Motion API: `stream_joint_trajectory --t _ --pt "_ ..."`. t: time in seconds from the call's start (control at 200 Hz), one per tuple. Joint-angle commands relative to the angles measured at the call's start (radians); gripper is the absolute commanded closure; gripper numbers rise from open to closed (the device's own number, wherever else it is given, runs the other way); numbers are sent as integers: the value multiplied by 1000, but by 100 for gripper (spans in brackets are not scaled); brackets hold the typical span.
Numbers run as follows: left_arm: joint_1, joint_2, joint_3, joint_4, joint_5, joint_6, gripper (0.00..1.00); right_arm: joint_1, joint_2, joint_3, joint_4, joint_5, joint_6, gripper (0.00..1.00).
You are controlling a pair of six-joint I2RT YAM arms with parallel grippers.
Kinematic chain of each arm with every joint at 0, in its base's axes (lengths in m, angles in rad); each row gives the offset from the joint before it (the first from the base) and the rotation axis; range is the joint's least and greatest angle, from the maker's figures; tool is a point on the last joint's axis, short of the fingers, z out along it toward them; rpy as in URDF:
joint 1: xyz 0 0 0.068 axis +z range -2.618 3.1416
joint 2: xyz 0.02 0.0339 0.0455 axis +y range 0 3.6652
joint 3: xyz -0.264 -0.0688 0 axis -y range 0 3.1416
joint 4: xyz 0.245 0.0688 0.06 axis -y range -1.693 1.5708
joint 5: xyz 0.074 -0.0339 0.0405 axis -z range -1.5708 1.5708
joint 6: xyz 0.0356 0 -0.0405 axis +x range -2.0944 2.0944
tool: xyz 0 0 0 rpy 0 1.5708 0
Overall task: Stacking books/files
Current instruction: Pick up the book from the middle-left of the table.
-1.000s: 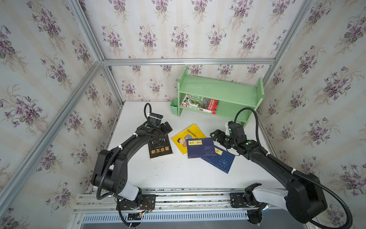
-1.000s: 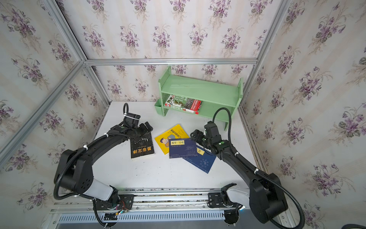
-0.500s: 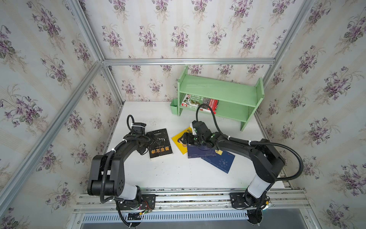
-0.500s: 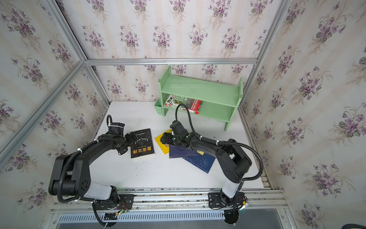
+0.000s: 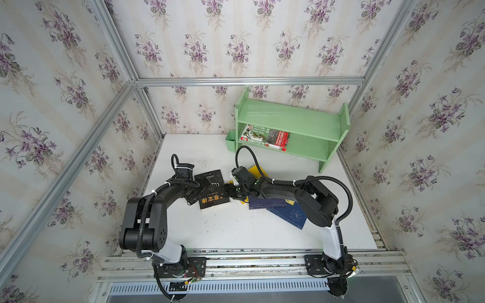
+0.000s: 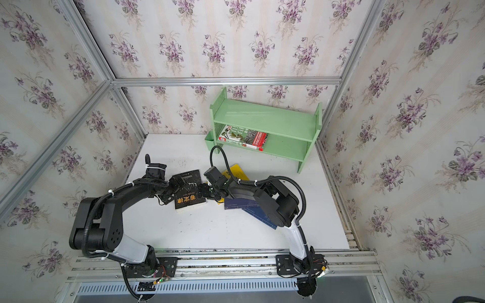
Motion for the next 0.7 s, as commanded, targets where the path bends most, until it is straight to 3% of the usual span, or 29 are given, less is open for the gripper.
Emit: stream_joint_trajectory --t 0.0,0.135,0.295,0.425,0.56,0.695 --pt "0 7 -12 -1 38 13 1 9 43 35 -26 -19 15 23" --pt "-1 23 -24 19 70 13 1 9 108 89 -26 -87 29 24" --pt "0 59 -43 85 180 -30 1 -6 95 50 265 -259 117 27" --pt "0 49 -52 112 197 -52 1 -41 27 -4 358 -251 173 36" --pt "9 26 -49 112 196 -47 1 -67 -6 -51 401 -240 207 55" --pt "12 16 -38 111 205 -46 0 -69 -2 -66 397 -231 226 85"
